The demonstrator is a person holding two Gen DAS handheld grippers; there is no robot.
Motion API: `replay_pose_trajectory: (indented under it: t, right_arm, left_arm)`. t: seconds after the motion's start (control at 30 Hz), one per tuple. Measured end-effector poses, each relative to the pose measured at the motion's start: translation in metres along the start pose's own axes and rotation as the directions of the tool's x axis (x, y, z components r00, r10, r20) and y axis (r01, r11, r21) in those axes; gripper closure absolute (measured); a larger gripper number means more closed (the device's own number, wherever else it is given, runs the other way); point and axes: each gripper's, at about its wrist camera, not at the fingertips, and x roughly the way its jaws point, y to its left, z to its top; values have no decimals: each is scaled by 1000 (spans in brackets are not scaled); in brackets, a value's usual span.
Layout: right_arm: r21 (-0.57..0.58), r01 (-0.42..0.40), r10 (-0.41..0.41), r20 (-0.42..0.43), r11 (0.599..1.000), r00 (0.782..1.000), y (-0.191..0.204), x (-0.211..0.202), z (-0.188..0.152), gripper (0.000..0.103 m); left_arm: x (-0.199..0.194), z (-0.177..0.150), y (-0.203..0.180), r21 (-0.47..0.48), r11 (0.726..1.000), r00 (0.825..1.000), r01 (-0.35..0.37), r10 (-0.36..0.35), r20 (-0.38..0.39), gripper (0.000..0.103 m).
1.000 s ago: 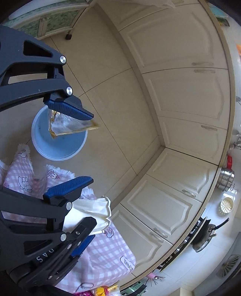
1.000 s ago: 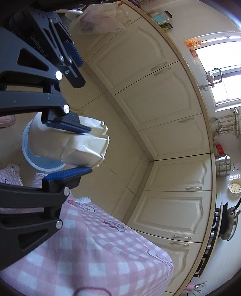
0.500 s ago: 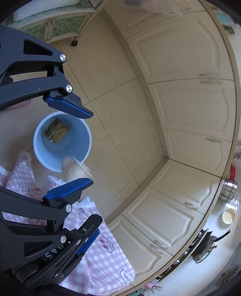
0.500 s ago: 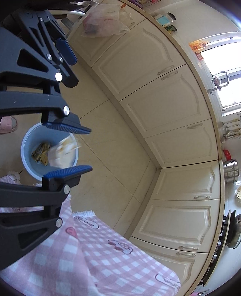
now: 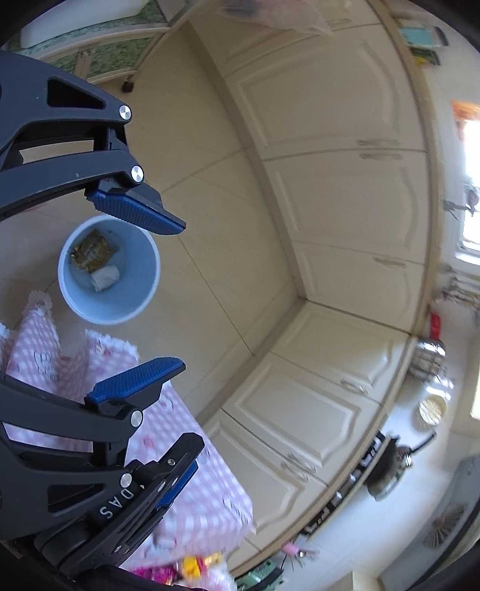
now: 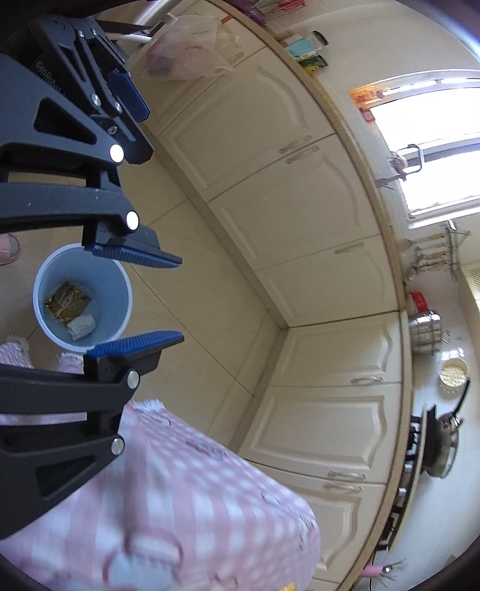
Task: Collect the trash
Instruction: 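Move back to the table and grasp the pink candy wrapper with the left tool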
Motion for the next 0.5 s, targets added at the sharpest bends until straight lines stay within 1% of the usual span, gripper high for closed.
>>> replay_pose_trajectory:
  t: [0.07, 0.13, 0.27, 0.37, 0.5]
  right_arm:
    - [8, 14, -15, 41, 1000, 999, -9, -26, 6, 68]
    - [18, 34, -36, 84, 999, 996, -19, -53, 10, 65]
    - [44, 89, -95, 167, 995, 981, -46, -111, 13, 58]
    - [70, 148, -160, 212, 986, 964, -73, -151, 9, 54]
    - [139, 238, -266, 236, 961, 934, -120, -202, -4, 51]
  left_arm:
    - [-19, 3, -15, 21, 999, 999, 24, -25, 39, 35]
    - [-37, 5, -30, 47, 998, 996, 52, -55, 68, 34]
    - [-69, 1, -66, 114, 988, 986, 107, -120, 115, 31]
    - [-87, -5, -98, 179, 972, 976, 151, -176, 128, 30]
    - [-101, -20, -142, 259, 939, 961, 228, -260, 96, 30]
